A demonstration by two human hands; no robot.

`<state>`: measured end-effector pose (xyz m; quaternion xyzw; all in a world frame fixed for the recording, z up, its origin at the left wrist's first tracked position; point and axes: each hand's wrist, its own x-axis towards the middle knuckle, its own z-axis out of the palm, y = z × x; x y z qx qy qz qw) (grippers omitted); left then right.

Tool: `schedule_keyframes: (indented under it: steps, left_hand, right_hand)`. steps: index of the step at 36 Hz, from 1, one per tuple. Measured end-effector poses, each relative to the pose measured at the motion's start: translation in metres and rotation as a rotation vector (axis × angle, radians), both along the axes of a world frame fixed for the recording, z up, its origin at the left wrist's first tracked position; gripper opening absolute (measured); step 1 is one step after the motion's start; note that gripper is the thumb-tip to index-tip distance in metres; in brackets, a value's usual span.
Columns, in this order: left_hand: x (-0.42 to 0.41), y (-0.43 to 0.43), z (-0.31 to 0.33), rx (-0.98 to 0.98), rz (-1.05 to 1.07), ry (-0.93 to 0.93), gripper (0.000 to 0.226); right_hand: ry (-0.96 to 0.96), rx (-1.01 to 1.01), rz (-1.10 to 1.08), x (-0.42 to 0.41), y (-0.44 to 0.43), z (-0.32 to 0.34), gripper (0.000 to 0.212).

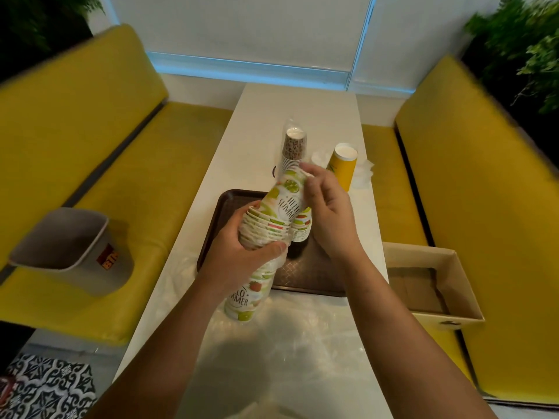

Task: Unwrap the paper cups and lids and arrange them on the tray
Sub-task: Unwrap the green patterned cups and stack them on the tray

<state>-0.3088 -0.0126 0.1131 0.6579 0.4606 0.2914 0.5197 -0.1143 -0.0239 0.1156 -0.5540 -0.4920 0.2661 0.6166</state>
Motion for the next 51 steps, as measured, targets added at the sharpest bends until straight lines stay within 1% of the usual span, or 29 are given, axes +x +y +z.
schedule_keyframes:
  steps: [2, 3, 6, 10, 11, 14, 16, 19, 24, 26, 28, 30, 34, 37, 39, 41, 43, 45, 49, 51]
  left_hand:
    - [-0.001, -0.003, 0.002, -0.002, 0.012, -0.014, 0.072]
    - [-0.001, -0.004, 0.003, -0.005, 0.020, -0.026, 0.076]
    - [-0.004, -0.005, 0.005, -0.010, 0.047, -0.053, 0.081]
    - [-0.004, -0.004, 0.007, -0.038, 0.070, -0.080, 0.082]
    - [-0.004, -0.003, 0.007, -0.046, 0.078, -0.085, 0.082]
    - [-0.005, -0.002, 0.007, -0.061, 0.112, -0.096, 0.082]
    - [-0.005, -0.001, 0.008, -0.069, 0.134, -0.108, 0.083]
    - [-0.004, 0.000, 0.008, -0.087, 0.145, -0.133, 0.084]
    - [-0.003, 0.000, 0.007, -0.101, 0.134, -0.137, 0.085]
    - [-0.004, 0.001, 0.006, -0.105, 0.134, -0.131, 0.087]
    - [-0.006, 0.002, 0.004, -0.111, 0.134, -0.131, 0.086]
    - [-0.008, 0.004, 0.002, -0.110, 0.135, -0.127, 0.084]
    - [-0.009, 0.006, 0.000, -0.099, 0.136, -0.105, 0.076]
    - [-0.010, 0.007, -0.002, -0.100, 0.134, -0.097, 0.077]
    - [-0.010, 0.009, -0.004, -0.102, 0.134, -0.097, 0.077]
    - [-0.010, 0.011, -0.005, -0.107, 0.132, -0.098, 0.076]
    - [-0.010, 0.013, -0.007, -0.111, 0.132, -0.094, 0.076]
    - [-0.009, 0.015, -0.008, -0.121, 0.130, -0.091, 0.078]
    - [-0.007, 0.018, -0.011, -0.130, 0.123, -0.071, 0.076]
    - [-0.005, 0.020, -0.011, -0.128, 0.121, -0.068, 0.073]
  right_hand:
    - [0.105, -0.021, -0.048, 0.005, -0.005, 0.003, 0.033]
    - [0.161, -0.037, -0.045, 0.008, -0.008, 0.004, 0.034]
    - [0.222, -0.080, 0.005, 0.017, -0.016, 0.004, 0.019]
    - [0.292, -0.108, 0.097, 0.023, -0.025, 0.001, 0.012]
    - [0.313, -0.112, 0.118, 0.024, -0.026, 0.001, 0.020]
    - [0.339, -0.141, 0.197, 0.024, -0.033, 0.004, 0.058]
    - [0.284, -0.164, 0.245, 0.024, -0.038, 0.007, 0.078]
    - [0.138, -0.203, 0.312, 0.023, -0.044, 0.012, 0.094]
    - [-0.005, -0.235, 0.415, 0.017, -0.045, 0.017, 0.109]
    - [-0.058, -0.225, 0.407, 0.016, -0.043, 0.017, 0.109]
    - [-0.085, -0.209, 0.348, 0.016, -0.037, 0.014, 0.105]
    - [-0.107, -0.169, 0.242, 0.016, -0.028, 0.009, 0.097]
    - [-0.159, -0.077, -0.041, 0.022, -0.006, -0.008, 0.076]
    - [-0.209, -0.092, -0.233, 0.028, 0.015, -0.025, 0.070]
    - [-0.244, -0.139, -0.307, 0.030, 0.028, -0.035, 0.070]
    - [-0.286, -0.154, -0.332, 0.030, 0.038, -0.043, 0.069]
    - [-0.340, -0.144, -0.323, 0.029, 0.044, -0.051, 0.066]
    - [-0.374, -0.176, -0.309, 0.028, 0.050, -0.059, 0.064]
    - [-0.453, -0.303, -0.263, 0.031, 0.062, -0.077, 0.058]
    - [-0.548, -0.386, -0.197, 0.034, 0.065, -0.088, 0.048]
